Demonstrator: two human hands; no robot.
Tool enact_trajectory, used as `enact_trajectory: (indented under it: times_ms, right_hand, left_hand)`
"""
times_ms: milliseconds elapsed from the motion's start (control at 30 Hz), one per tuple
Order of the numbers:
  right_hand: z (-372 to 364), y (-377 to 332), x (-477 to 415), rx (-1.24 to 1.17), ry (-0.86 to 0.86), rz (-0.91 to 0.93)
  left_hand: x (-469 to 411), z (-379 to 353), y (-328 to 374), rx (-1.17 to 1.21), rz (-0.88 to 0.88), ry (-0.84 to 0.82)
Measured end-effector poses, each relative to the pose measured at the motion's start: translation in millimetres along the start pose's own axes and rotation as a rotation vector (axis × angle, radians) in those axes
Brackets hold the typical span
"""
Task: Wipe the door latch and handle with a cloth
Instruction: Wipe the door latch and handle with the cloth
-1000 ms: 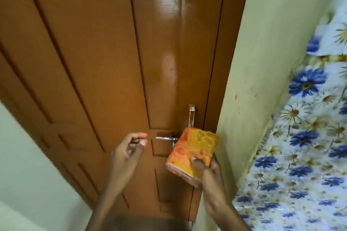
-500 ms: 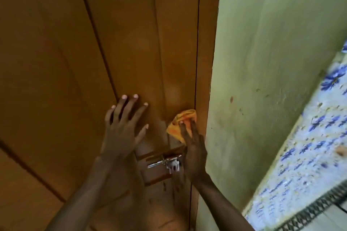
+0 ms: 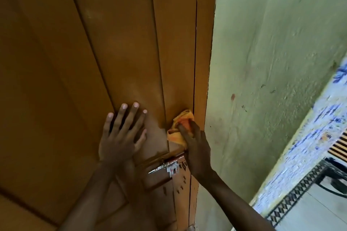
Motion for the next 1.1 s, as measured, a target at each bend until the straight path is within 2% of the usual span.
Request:
enact_trajectory:
  times_ms: [100, 167, 433, 567, 600, 733, 800, 967, 1033, 1100]
  right_hand:
    - [-3.7, 16.6, 13.4, -0.295, 0.080, -0.074]
    - [-6.7, 12.8, 19.5, -0.373, 0.122, -0.128]
    - [2.2, 8.5, -6.6, -0.134, 0.005, 0.022]
    - [4.9, 19.0, -6.2, -0.409, 0.095, -0.200]
    - [5.4, 16.1, -7.1, -0.410, 0.099, -0.220]
    - [6.3, -2.3, 0.8, -0.141, 0.044, 0.048]
    - [4.2, 4.1, -1.4, -0.062, 0.034, 0.100]
    - [1.9, 1.0, 1.7, -0.445, 0.166, -0.140]
    - [-1.9, -4.7, 7.3, -0.413, 0.163, -0.107]
    - [-4.2, 0.0, 9.9, -0.279, 0.131, 0.028]
  left_hand:
    - [0.1, -1.5, 1.5, 0.008, -0.006, 0.006]
    - [1.0, -0.7, 1.5, 0.007, 0.004, 0.019]
    - [0.9, 1.0, 5.4, -0.001, 0.004, 0.056]
    - [1.0, 0.9, 2.9, -0.018, 0.008, 0.072]
    - [0.6, 0.9, 3.0, -0.024, 0.004, 0.074]
    - [0.9, 0.2, 4.4, -0.029, 0.004, 0.085]
    - [1.9, -0.1, 3.7, -0.028, 0.003, 0.079]
    - [1.1, 0.2, 1.6, -0.030, 0.006, 0.082]
    - [0.7, 1.1, 2.9, -0.029, 0.006, 0.092]
    - [1.9, 1.0, 3.0, -0.028, 0.009, 0.097]
Point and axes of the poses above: each hand's wrist, its own x-axis away from the middle knuckle, its own z-axis out of the back of the hand, y = z × x, the point moved 6 cm from there along -x, towards the middle knuckle, and after that the axes turned 7 degrees about -z, right-handed, at the moved point
